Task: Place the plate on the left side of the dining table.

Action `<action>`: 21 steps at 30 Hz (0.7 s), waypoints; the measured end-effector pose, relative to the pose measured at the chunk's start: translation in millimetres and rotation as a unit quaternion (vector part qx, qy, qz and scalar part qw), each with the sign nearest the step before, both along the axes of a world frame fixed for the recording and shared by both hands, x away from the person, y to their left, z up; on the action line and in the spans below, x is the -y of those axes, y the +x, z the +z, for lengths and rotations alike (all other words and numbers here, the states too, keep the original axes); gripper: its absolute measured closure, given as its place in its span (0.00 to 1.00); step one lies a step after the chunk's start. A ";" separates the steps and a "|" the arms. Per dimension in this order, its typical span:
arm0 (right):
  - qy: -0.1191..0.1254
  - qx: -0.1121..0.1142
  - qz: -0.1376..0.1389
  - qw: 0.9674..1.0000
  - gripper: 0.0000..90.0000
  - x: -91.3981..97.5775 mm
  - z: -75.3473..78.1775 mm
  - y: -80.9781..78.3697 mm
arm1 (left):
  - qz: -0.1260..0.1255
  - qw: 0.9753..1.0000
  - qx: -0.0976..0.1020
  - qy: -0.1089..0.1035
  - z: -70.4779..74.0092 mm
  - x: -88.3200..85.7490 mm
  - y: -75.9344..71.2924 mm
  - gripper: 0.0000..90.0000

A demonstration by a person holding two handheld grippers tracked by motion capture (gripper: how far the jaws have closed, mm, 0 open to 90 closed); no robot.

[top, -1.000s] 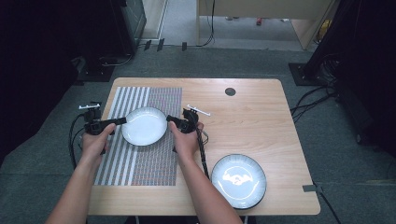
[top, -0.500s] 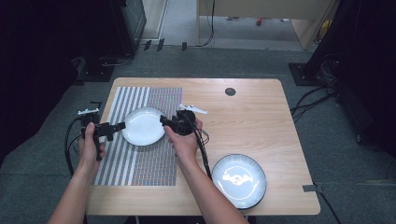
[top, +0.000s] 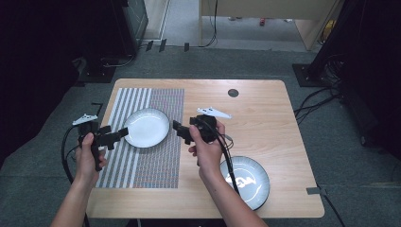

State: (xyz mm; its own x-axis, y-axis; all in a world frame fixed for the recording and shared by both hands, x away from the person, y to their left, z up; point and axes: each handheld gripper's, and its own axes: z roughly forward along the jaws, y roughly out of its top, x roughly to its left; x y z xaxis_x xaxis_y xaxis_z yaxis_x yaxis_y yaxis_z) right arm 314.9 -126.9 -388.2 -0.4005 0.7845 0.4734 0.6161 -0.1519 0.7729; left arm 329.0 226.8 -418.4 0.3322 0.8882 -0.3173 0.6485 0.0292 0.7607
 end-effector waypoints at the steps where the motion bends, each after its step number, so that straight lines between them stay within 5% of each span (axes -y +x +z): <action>1: -0.001 0.002 0.000 1.000 0.33 6.0 1.7 -2.9 | -0.001 1.000 0.001 0.001 0.9 0.0 -1.8 0.15; 9: -0.026 0.010 -0.012 1.000 0.32 44.3 4.3 -21.1 | -0.011 1.000 0.015 -0.012 7.4 3.2 -19.9 0.13; 15: -0.049 0.014 -0.030 0.998 0.29 70.3 5.8 -33.8 | 0.016 0.999 0.027 -0.011 8.0 0.4 -30.5 0.11; 21: -0.076 0.035 -0.045 0.995 0.29 94.5 9.7 -48.8 | 0.013 0.999 0.034 -0.007 7.5 1.2 -42.2 0.11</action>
State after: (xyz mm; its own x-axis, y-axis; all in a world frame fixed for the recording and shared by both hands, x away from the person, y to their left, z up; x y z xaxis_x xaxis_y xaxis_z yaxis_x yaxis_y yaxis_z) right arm 266.2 -221.4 -378.5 -0.3535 0.8792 0.3194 0.5484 -0.0818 0.8322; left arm 286.8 225.6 -410.9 0.3305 0.8925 -0.3068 0.5945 0.0556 0.8022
